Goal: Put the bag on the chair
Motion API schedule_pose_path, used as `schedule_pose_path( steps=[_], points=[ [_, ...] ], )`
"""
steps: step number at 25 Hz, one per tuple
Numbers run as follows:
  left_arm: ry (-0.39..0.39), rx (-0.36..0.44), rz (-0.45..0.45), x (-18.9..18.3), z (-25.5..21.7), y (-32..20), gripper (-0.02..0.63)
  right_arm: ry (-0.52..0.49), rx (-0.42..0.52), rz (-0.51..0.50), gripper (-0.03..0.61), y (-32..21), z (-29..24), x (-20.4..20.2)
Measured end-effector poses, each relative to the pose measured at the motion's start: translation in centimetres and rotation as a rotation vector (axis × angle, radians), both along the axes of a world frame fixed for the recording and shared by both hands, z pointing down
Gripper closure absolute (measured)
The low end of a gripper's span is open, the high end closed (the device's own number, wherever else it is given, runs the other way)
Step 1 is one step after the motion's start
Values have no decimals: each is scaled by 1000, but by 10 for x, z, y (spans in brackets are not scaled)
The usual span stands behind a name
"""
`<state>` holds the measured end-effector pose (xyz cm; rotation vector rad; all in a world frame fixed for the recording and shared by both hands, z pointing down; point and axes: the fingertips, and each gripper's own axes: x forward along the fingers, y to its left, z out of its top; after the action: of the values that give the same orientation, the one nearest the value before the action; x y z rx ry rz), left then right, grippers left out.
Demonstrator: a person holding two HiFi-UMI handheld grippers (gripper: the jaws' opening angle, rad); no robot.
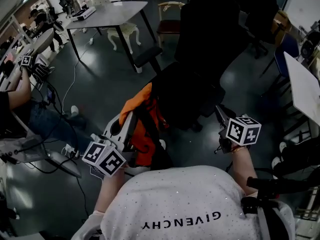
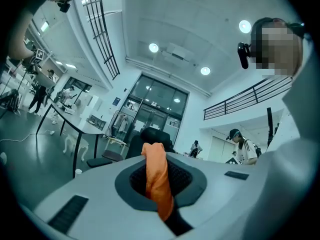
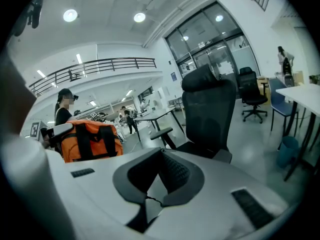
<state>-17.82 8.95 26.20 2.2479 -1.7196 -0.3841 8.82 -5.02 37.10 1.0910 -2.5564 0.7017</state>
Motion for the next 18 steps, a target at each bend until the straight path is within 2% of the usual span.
schedule_pose_path(
  steps=[10, 15, 18],
  points=[
    [-6, 2, 89, -27, -11, -64, 603, -33, -8, 116, 574, -47, -15, -12],
    [-18, 23, 123, -55, -32, -146, 603, -27, -2, 138, 574, -115, -27, -39],
    [-24, 37, 146, -91, -41, -194, 603, -29, -1, 163, 574, -154, -31, -70]
  ],
)
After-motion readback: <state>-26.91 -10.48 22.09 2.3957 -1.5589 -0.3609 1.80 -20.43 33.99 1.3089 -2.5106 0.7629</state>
